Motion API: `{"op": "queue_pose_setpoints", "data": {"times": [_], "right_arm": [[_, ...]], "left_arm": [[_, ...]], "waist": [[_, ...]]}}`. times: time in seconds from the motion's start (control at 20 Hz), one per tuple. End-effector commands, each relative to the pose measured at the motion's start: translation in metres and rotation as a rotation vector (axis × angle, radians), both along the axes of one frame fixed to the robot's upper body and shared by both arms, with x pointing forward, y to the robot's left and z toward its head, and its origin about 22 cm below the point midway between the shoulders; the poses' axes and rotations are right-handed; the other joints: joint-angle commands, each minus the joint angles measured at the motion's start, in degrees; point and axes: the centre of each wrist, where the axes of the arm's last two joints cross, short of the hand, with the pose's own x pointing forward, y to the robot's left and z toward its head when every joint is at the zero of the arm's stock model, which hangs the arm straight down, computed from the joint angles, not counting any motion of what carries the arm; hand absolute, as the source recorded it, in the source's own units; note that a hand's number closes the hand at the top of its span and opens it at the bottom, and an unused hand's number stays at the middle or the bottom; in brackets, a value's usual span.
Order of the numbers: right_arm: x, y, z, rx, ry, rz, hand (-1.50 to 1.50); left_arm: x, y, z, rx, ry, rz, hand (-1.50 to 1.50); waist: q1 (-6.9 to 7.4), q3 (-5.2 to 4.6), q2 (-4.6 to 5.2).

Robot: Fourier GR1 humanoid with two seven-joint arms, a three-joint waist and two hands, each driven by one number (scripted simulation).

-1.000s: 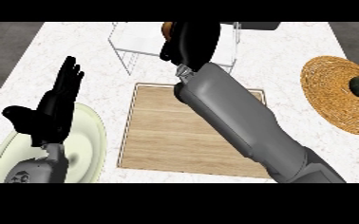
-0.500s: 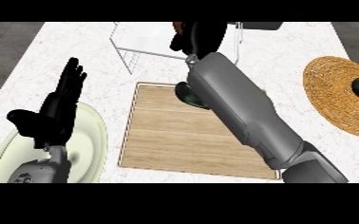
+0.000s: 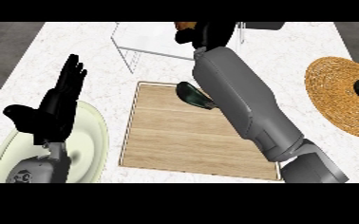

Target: Pick the pear from the tray and place it in the tiered shelf

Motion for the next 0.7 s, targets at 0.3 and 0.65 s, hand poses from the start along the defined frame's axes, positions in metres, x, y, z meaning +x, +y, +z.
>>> {"op": "queue_pose_setpoints", "data": {"times": [0.3, 0.65], "right_arm": [[0.004, 0.006, 0.011, 0.136, -0.165, 0.042, -1.50], [0.003, 0.011, 0.037, 0.250, -0.269, 0.005, -1.50]], "left_arm": [[0.003, 0.003, 0.003, 0.005, 0.005, 0.007, 0.00], [-0.010, 0.022, -0.004, 0.016, 0.036, 0.053, 0.00]], "waist": [[0.01, 0.01, -0.08], [-3.23, -0.01, -1.21]]}}
